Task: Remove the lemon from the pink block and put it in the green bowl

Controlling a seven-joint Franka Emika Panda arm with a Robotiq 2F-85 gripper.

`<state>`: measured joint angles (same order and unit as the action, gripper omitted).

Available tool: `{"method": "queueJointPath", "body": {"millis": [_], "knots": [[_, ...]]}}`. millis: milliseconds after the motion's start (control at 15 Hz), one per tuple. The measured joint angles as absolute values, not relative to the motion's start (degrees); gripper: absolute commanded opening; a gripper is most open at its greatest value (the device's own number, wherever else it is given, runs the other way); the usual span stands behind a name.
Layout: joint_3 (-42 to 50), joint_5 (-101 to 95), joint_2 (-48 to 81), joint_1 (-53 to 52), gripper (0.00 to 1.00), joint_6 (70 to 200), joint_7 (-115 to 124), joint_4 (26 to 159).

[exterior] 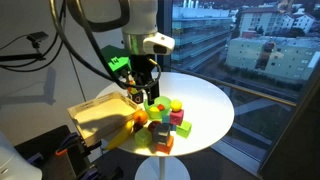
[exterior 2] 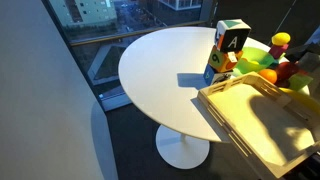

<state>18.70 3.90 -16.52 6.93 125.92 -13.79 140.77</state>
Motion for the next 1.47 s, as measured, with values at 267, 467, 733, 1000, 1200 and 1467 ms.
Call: {"method": "queueJointPath", "body": {"millis": [267,467,733,1000,1200,1467], "knots": [[18.7,3.9,-16.5,6.9,1.00,125.9,-13.8,140.6],[18.7,3.9,-16.5,6.9,1.00,125.9,-13.8,140.6],[17.6,3.9,-16.5,7.3,1.00,126.1,-13.3,140.6],[14.4,3.9,-16.4,7.3,1.00,127.6,-10.1,140.2],[11.7,3.2,-16.1,7.3,1.00,129.3,-6.5,139.2],[8.8,-1.9,-14.3,7.4,1.00,131.1,0.7,137.1]]}}
